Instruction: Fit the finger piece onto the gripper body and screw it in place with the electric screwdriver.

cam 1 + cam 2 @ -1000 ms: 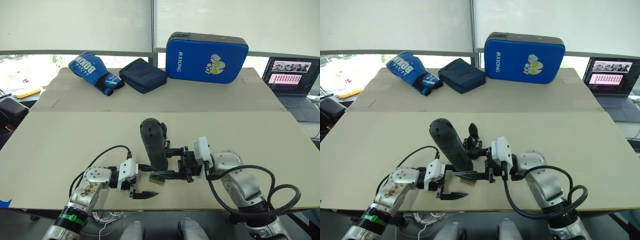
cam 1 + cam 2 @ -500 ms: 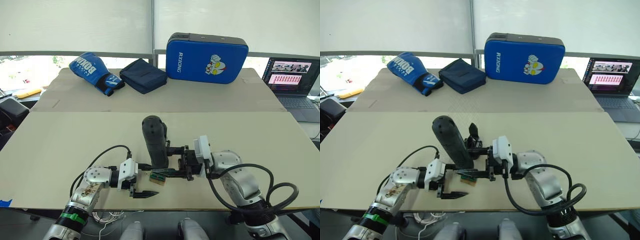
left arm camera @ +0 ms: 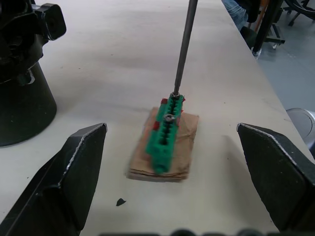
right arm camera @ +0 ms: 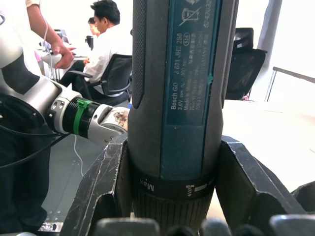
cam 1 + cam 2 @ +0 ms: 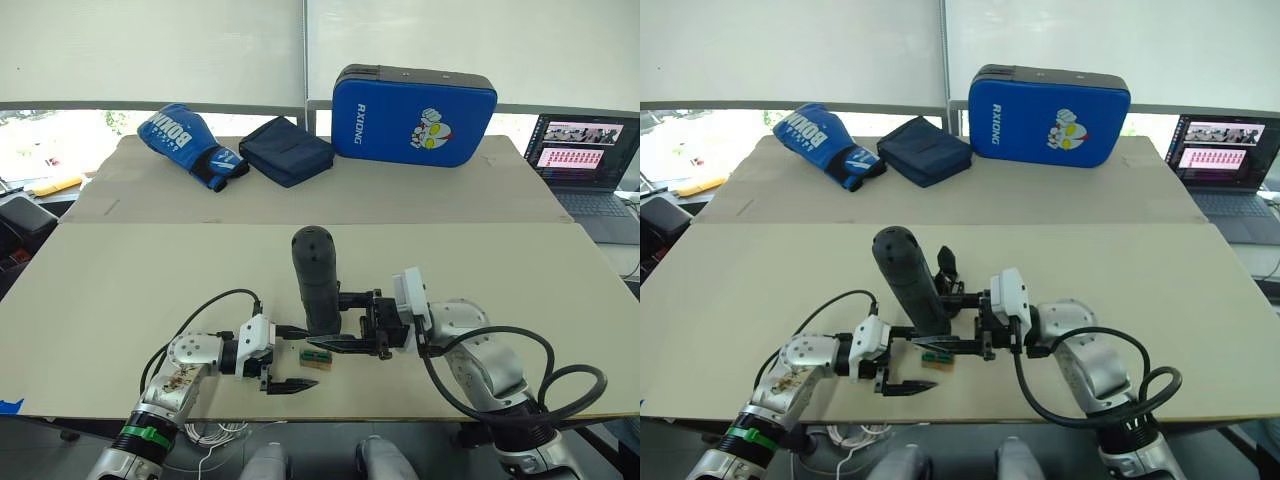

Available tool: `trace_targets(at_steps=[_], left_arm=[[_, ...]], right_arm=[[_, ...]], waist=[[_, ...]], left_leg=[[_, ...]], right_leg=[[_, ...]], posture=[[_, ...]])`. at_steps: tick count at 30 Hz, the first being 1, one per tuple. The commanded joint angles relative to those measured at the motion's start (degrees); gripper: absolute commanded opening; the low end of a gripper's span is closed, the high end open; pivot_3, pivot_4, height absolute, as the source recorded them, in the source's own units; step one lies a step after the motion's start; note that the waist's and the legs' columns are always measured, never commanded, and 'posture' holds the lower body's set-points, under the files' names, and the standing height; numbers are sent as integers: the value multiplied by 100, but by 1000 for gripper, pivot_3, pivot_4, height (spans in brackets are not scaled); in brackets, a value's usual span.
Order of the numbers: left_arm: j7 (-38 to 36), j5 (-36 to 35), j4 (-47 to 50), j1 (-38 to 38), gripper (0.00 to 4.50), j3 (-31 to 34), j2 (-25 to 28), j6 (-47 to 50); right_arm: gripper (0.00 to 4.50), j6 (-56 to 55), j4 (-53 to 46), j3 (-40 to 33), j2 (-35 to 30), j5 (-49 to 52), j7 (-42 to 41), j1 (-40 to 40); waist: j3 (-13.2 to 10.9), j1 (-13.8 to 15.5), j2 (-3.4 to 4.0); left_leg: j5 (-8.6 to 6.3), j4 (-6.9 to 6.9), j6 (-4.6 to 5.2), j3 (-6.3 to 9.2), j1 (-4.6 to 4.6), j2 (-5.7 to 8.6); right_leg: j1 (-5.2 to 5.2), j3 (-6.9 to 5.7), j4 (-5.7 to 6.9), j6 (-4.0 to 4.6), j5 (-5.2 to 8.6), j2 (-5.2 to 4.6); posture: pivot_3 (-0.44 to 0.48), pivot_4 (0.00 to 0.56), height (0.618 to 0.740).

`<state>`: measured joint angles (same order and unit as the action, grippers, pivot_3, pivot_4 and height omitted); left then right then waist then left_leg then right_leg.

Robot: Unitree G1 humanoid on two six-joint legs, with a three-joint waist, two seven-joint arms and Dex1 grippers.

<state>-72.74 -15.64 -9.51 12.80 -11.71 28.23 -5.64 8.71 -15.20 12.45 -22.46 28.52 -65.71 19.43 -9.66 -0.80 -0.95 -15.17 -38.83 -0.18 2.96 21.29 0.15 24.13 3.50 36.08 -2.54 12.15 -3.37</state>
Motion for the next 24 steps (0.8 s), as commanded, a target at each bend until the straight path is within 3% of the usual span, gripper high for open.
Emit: trace_targets(at_steps=[1,10,18,24], left_arm=[[28,-60,50,14,4500,113,25,-79],[-261,-477,29,-53,4500,497,143,-209],[-708,-1269,167,-144,4500,1179,408,-78],[-758,-1475,58,-6,4500,1532,613,84]], right_arm=[[1937,71,-449,-248,10,363,89,176],[1937,475,-972,-558,-208,747,350,151],[1937,744,-1527,-1259,-744,1125,657,-151],[1937,848,-1603,-1694,-1045,1314,799,-238]], waist=[[-1,-6,-2],[-6,-16,-7],[-11,-6,-15],[-12,-16,-16]], left_leg=[[0,0,0,0,1,0],[0,1,0,0,11,-2],[0,1,0,0,18,-2],[0,1,0,-1,17,-3]], right_leg=[[1,0,0,0,0,0],[10,0,-3,1,0,1],[14,0,-4,1,0,0],[13,-1,-8,0,1,1]], posture=[[0,150,740],[0,150,740],[0,150,740],[0,150,740]])
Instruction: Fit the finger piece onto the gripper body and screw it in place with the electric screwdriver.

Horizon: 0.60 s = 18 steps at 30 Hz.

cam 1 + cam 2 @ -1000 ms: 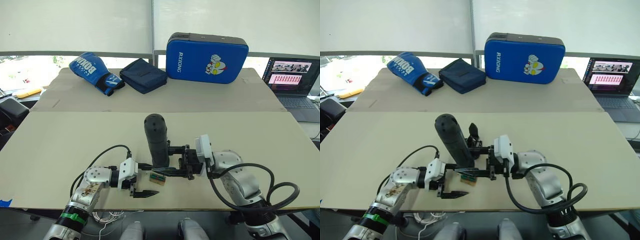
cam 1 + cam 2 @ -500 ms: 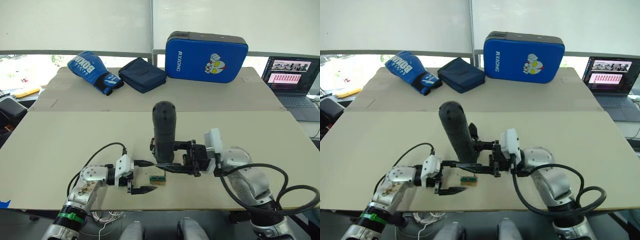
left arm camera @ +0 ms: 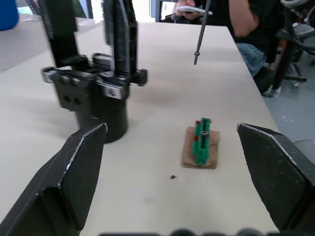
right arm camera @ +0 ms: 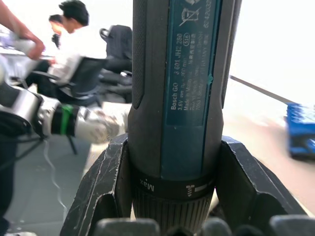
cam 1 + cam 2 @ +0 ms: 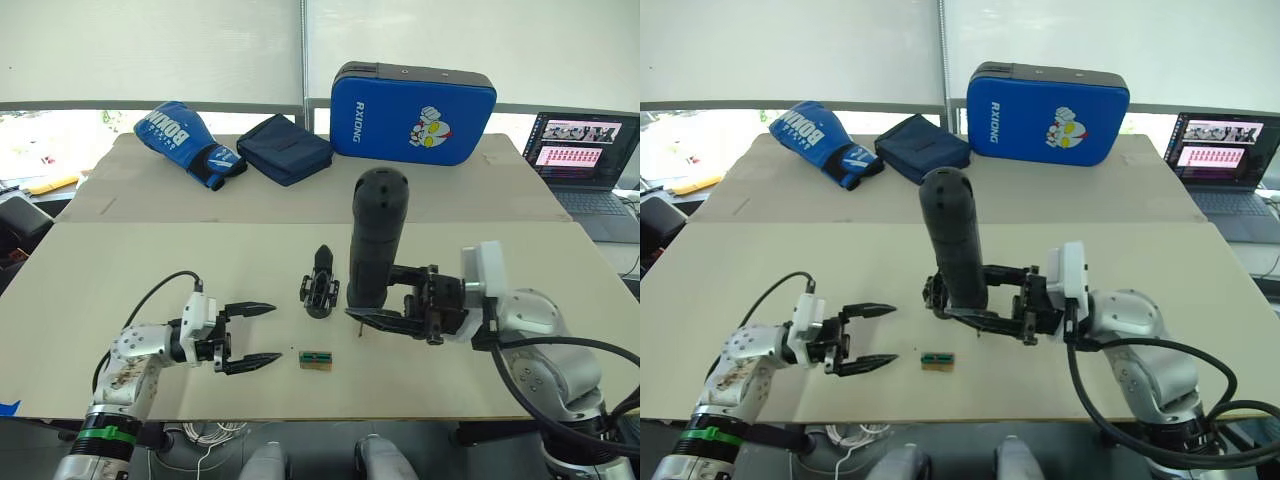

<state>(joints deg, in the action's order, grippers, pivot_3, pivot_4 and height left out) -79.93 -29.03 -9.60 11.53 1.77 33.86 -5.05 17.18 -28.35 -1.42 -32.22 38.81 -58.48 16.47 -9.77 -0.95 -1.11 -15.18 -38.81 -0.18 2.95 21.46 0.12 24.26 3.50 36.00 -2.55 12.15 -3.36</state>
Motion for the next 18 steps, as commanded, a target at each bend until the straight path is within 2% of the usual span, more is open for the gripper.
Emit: trace_targets(at_steps=[1,8,18], left_arm=[[-22,-146,36,151,4500,225,63,44],[66,-92,-182,434,4500,274,46,275],[262,-15,-363,832,4500,140,-291,386]], right_arm=[[1937,12,-273,-381,-103,317,111,71],[1937,343,-27,-621,-66,666,541,589],[1937,751,689,-388,411,682,1102,1788]], waist=[[-1,0,-1],[-3,-5,-3],[-6,-15,-7]], left_leg=[[0,0,0,0,1,0],[0,0,0,0,2,0],[0,1,0,0,12,2]], right_leg=[[0,0,0,0,0,0],[0,0,-1,0,0,0],[9,0,0,3,-3,-2]], posture=[[0,150,740],[0,150,740],[0,150,740]])
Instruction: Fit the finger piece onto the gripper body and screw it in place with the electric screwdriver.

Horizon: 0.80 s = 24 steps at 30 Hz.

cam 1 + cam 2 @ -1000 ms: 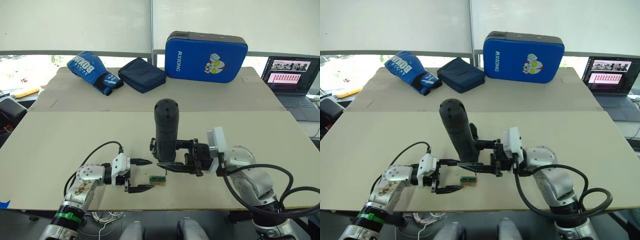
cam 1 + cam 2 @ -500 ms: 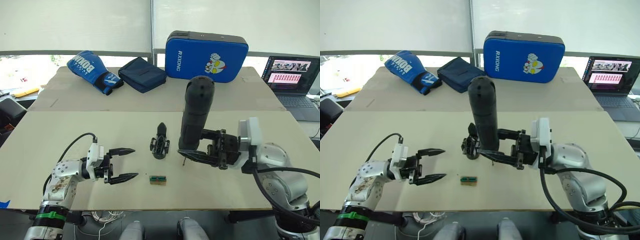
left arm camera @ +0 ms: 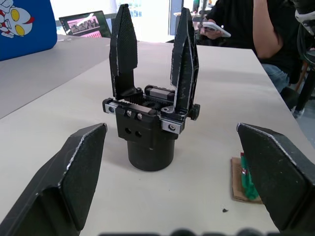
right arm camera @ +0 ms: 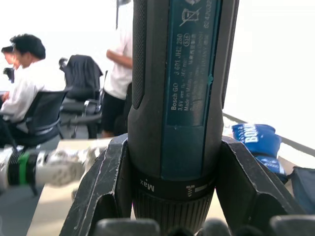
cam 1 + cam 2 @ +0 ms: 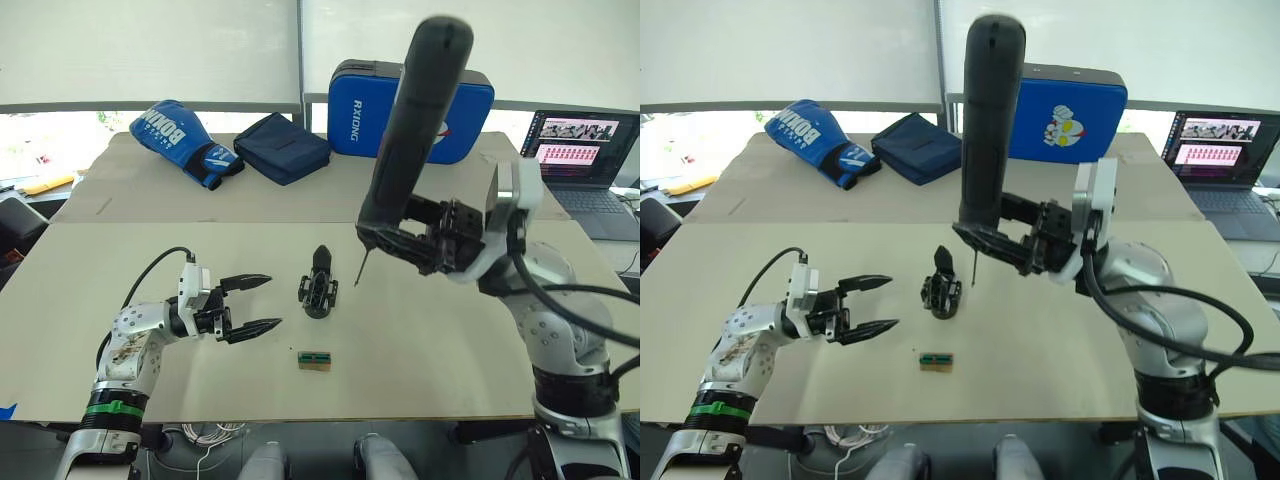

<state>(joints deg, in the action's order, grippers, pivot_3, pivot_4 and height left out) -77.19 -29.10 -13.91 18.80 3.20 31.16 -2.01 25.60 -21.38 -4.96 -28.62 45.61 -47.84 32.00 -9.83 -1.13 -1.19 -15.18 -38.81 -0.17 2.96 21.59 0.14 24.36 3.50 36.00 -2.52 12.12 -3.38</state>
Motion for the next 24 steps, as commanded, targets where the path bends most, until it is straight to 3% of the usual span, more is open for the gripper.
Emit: trace_targets(at_steps=[1,15,24], left_arm=[[-48,-10,84,114,4500,-29,-34,75],[326,199,479,159,4500,-96,-158,33],[854,219,1130,125,4500,-285,-241,636]], right_arm=[[1937,-100,63,-3,70,-38,6,287],[1937,-467,803,495,545,-670,-392,721],[1937,-470,1052,716,1033,-888,-458,967]], waist=[[0,3,0],[0,0,1],[-1,-9,1]], left_leg=[[0,0,0,1,2,0],[0,1,0,1,5,0],[0,1,0,3,13,0]], right_leg=[[2,0,0,0,0,0],[6,-1,2,1,-1,1],[16,-1,7,3,-2,0]], posture=[[0,150,740],[0,150,740],[0,150,740]])
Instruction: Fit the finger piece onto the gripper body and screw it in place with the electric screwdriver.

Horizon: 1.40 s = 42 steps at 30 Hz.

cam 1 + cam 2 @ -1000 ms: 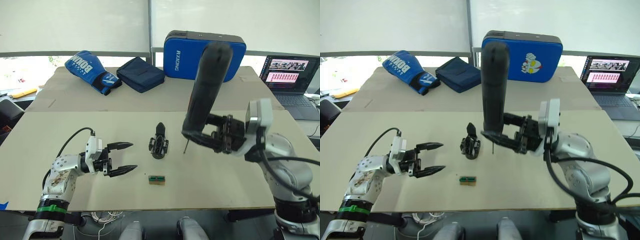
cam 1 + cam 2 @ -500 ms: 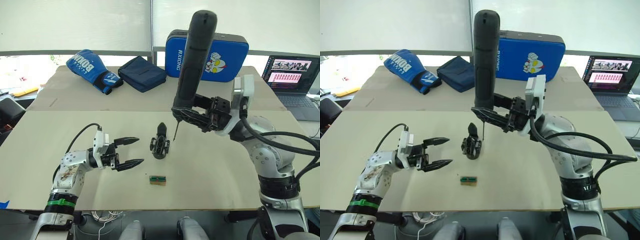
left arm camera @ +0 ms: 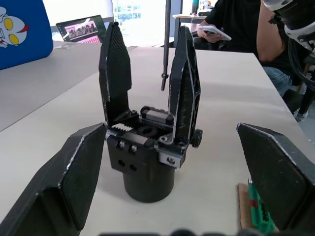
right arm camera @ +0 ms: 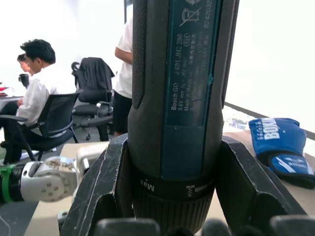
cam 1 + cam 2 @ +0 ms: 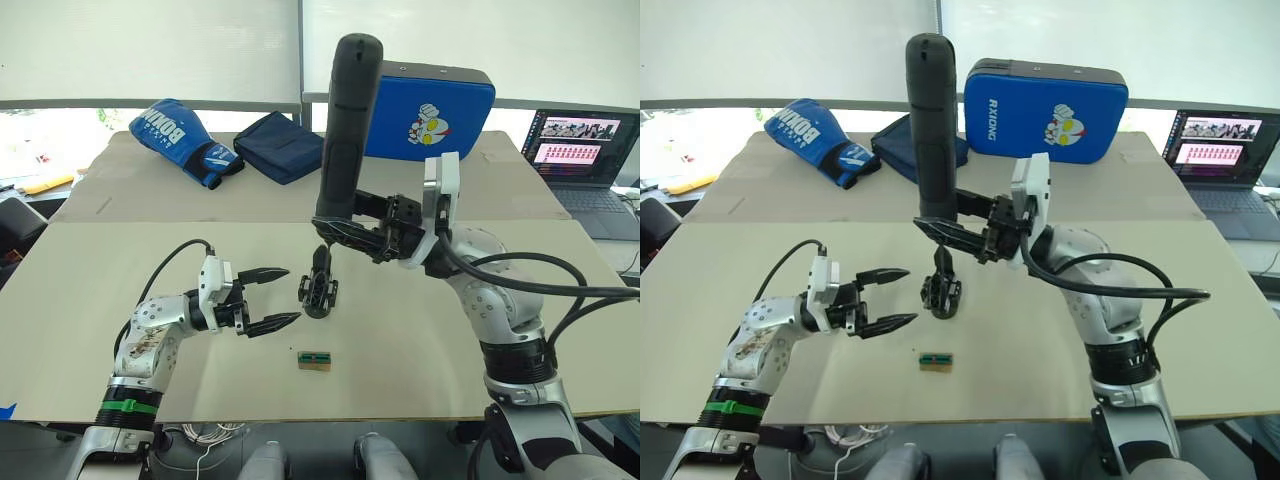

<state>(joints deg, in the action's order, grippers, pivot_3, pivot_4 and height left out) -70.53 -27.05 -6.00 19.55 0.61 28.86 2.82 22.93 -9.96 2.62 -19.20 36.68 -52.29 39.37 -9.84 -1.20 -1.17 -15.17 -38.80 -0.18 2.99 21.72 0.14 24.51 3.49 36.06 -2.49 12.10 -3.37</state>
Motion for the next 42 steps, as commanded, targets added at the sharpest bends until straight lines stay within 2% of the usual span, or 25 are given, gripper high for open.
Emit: trace_targets(at_steps=[1,12,31,42], left_arm=[[225,7,393,47,4500,-40,-11,202],[668,164,592,-56,4500,-66,52,476],[199,421,-655,-297,4500,-10,-18,-594],[56,430,-756,-447,4500,-40,-110,-881]], right_arm=[[1937,-201,-57,-31,123,-17,-9,256],[1937,-193,292,121,451,-298,33,424],[1937,-53,334,318,361,-466,-102,306],[1937,4,361,354,302,-546,-147,267]], waist=[[0,-2,0],[0,-7,1],[-1,-17,2],[-1,-18,1]], left_leg=[[0,0,0,0,0,0],[0,2,0,0,0,0],[0,3,0,-1,1,1],[0,3,0,-1,3,0]], right_leg=[[0,0,0,1,0,0],[3,0,2,3,-2,0],[8,-1,3,7,-5,0],[9,-1,3,7,-5,-1]], posture=[[0,150,740],[0,150,740],[0,150,740],[0,150,740]])
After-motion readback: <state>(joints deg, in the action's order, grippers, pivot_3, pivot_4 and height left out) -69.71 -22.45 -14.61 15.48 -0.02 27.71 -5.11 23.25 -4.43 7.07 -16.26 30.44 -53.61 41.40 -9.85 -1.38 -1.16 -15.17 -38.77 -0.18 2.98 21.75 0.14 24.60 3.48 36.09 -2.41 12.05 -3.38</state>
